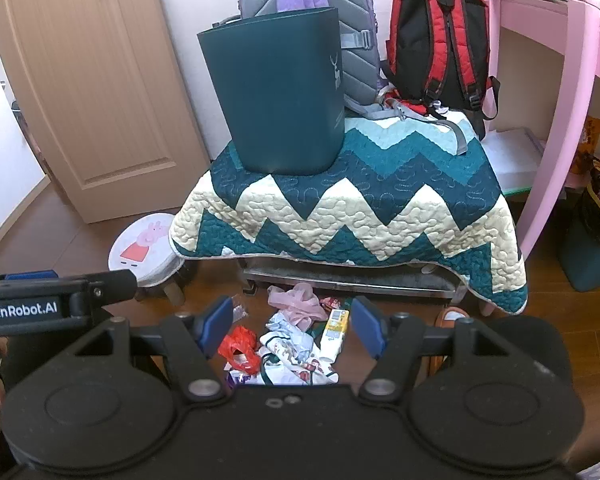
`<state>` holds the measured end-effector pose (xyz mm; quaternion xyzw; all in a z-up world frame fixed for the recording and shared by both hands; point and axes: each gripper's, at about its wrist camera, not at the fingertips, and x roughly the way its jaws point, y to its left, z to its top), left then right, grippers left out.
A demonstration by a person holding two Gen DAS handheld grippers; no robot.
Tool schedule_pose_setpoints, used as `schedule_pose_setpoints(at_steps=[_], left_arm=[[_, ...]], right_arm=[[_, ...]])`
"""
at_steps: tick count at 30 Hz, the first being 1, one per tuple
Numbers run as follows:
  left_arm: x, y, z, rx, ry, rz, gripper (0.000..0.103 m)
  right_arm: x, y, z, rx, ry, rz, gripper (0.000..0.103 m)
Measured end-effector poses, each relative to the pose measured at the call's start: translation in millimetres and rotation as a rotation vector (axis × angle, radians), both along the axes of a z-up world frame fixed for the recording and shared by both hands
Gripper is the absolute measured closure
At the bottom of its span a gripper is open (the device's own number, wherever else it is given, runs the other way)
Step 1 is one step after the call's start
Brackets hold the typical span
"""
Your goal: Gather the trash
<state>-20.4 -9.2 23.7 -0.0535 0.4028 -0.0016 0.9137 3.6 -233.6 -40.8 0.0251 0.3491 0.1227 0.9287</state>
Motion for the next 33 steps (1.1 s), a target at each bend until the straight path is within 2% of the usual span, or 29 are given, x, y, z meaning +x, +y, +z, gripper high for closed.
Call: schedule_pose_setpoints(at_steps=[9,15,21,26,29,33], left_arm=[[11.3,6.2,-10.6,-0.021,0.022,0.013,0.0],[44.2,22.7,-25.8,-0.015,0.039,0.044,0.0],[102.5,43.7,-56.2,-0.009,0.097,0.086,0.0],[160.6,63.3,-98.0,-0.029,0.214,0.089,0.0],[198.9,75.5,-121.2,-0.016,0.274,0.073,0.0],[240.3,86.3,-147.6,0.044,0.32,-0.027,0.0]], right_arm=[[11.2,5.5,-7.5,-0.017,0.033,0.003,0.038],[36.6,7.3,-15.2,-0.043,0.043,0.035,0.038],[101.3,2.4,-35.9,-0.063,0.093,0.063,0.038],[164.6,6.6,-70.7,-0.1,0.164,0.106,0.038],[197.4,11.4,-95.2,-0.091,0.225,0.125,0.038],[237.5,21.8,-130.6,-0.075,0.305,0.144,0.038]])
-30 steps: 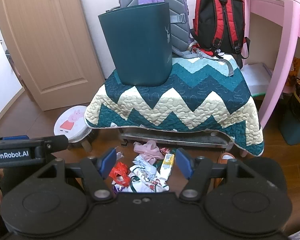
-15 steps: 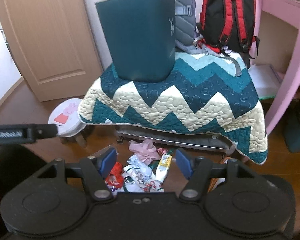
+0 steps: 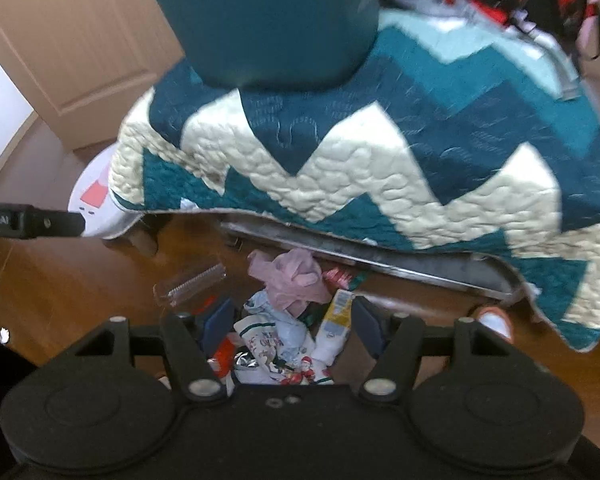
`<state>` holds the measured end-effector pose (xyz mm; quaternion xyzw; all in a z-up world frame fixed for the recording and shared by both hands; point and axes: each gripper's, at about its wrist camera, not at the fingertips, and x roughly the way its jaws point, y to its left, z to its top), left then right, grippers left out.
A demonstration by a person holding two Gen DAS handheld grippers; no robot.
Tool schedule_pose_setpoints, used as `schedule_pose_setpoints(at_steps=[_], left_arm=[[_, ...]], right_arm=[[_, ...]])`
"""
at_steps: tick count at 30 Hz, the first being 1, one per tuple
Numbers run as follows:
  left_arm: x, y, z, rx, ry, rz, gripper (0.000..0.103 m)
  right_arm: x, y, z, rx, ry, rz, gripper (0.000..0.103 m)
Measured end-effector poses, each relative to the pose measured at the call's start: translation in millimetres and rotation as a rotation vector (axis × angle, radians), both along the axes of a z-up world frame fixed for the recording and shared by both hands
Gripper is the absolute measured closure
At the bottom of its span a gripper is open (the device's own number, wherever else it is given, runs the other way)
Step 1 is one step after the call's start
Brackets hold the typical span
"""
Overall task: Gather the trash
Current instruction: 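Grasp the red plastic bag with the left tool while the right tool grasps the pink mesh bag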
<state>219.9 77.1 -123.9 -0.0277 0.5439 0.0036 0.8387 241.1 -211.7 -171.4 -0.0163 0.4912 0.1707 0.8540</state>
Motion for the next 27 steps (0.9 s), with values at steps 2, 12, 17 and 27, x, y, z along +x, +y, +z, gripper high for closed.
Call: schedule_pose_setpoints(at_steps=[2,12,17,27], left_arm=[[16.6,4.6,-15.9,0.029,0.028,-0.05,0.0],[60.2,33.5,-115.3,0.135,0.161,-0.204,0.001],[60.8,45.1,-178.9,0.118,0.258,-0.224,0.001],[58.3,32.6,-285.0,0.033,0.409,-0.206,0.001]], right_arm=[[16.2,9.9,-17.0,-0.021,0.012,0.022,0.038],[65.5,45.8,-89.8,-0.032,0.044,0.082,0.038],[86.6,65.4,-129.7,-0.023,0.087,0.072,0.039],[119.8,97.3,-208.6,-0.11,0.156,0.042,0.04]])
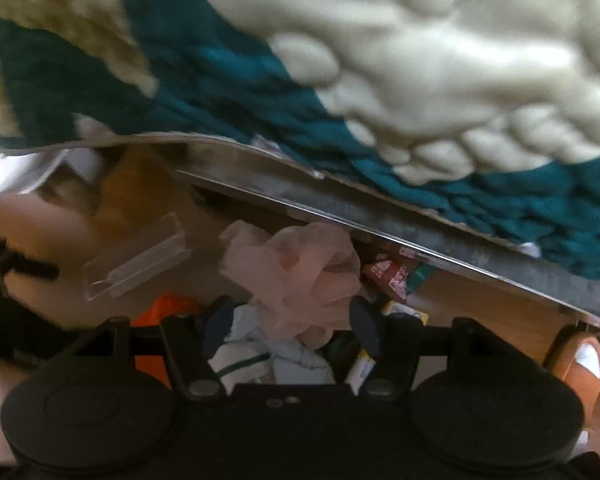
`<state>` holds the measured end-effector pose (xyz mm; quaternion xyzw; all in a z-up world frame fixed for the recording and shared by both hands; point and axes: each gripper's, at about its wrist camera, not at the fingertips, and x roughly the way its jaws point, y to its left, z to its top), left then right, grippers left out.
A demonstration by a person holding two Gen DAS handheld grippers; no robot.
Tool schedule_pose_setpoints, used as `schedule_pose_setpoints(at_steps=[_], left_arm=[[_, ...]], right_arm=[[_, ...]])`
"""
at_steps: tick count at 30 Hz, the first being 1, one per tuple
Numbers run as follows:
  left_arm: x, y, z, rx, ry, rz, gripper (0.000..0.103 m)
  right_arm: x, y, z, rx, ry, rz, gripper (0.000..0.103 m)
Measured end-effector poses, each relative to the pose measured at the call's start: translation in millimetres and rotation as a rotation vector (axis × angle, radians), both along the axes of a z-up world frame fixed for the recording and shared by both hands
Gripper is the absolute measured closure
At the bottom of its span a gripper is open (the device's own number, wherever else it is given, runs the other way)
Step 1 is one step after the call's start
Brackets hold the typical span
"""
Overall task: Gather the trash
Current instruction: 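Grasp the red plastic bag with the left tool while the right tool grasps the pink mesh bag, then carry both bags up into the teal wastebasket and open both tools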
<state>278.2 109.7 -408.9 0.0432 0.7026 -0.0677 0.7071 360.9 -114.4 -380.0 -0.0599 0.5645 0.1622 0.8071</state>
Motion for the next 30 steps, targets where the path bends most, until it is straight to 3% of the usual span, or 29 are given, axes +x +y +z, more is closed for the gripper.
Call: schedule_pose_setpoints(at_steps=[8,15,18,19,20,21,24,30], left_arm=[[5.0,-9.6,-48.9,-0.019,0.062,0.041,0.002],[5.6,-4.8,-77.7,-0.003,0.12,0.086,0.021],[5.4,-5.7,-83.8,-0.008,0.133,0.092,0.036],[4.9,-5.6,-84.4,-0.005,0.133,0.095,0.04],[3.1,-5.1,-85.0,-0.001,0.127,0.098,0.042],[2.7,-4.7,-84.4,-0.003,0.118,0.102,0.046],[0.3,-5.3,-78.9,-0.021,0.099,0.114,0.06],[-2.0,-0.3,-60.2,-0.01,0.064,0.098,0.065]], right_arm=[[16.3,11.5,-46.2,-0.042,0.052,-0.007,0.041],[20.7,13.8,-63.4,-0.048,0.056,-0.033,0.042],[22.0,14.2,-67.3,-0.036,0.061,-0.042,0.045],[23.1,14.4,-69.1,-0.034,0.063,-0.045,0.06],[24.4,15.4,-70.5,-0.033,0.071,-0.049,0.09],[25.9,15.5,-72.7,-0.04,0.083,-0.055,0.094],[27.4,14.6,-72.8,-0.044,0.077,-0.068,0.094],[16.7,12.9,-54.8,-0.044,0.034,-0.035,0.1]])
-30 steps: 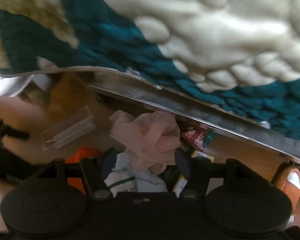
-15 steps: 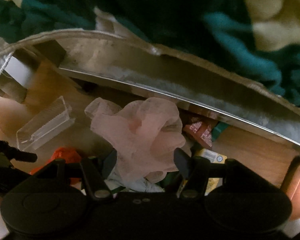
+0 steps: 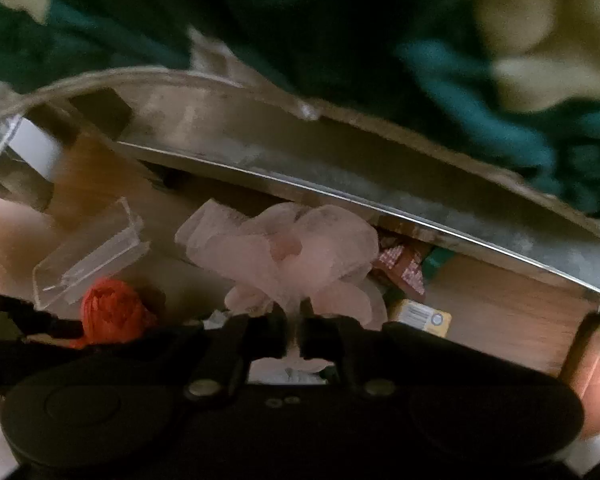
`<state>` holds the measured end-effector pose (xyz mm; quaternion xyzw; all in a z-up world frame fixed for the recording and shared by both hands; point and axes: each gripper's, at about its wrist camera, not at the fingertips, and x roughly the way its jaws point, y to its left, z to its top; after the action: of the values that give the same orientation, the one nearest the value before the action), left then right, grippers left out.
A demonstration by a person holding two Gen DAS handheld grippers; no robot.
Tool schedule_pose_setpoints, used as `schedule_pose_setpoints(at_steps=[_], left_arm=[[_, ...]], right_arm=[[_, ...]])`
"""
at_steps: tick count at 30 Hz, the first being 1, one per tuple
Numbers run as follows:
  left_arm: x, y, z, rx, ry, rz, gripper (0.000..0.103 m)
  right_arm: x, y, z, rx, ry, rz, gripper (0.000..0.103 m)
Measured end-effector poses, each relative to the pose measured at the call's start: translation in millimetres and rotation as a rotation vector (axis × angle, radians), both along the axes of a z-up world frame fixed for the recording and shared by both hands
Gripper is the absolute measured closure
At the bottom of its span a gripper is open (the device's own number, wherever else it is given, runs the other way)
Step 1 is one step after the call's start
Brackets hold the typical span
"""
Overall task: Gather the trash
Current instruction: 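Carry both bags up into the teal wastebasket and open both tools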
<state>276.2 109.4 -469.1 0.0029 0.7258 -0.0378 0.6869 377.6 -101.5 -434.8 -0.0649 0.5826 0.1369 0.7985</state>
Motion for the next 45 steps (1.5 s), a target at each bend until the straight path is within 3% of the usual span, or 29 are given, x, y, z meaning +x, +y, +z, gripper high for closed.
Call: schedule_pose_setpoints(at_steps=[8,18,28,35,45], left_arm=[[-8.5,4.2,67.5,-0.013,-0.055,-0.108,0.065],[-18.2,-9.3,210.7,-0.036,-0.294,-0.274,0.065],[-49.6,-17.8,355.3,-0.049,-0.549,-0.174,0.065],[-79.9,-31.5,436.5,-0.059,-0.707,-0.133,0.065],[-91.6,-50.4,560.2,-0.091,-0.952,-0.122,0.065]], right_arm=[[-34.6,-4.8,58.6,0.031,-0.059,0.062,0.101],[-95.3,-15.5,186.0,0.111,-0.197,0.117,0.101],[-170.0,-30.2,319.4,0.125,-0.416,0.197,0.101],[-212.9,-51.5,396.6,0.125,-0.573,0.2,0.101],[-235.2,-67.5,492.6,0.14,-0.809,0.185,0.101]])
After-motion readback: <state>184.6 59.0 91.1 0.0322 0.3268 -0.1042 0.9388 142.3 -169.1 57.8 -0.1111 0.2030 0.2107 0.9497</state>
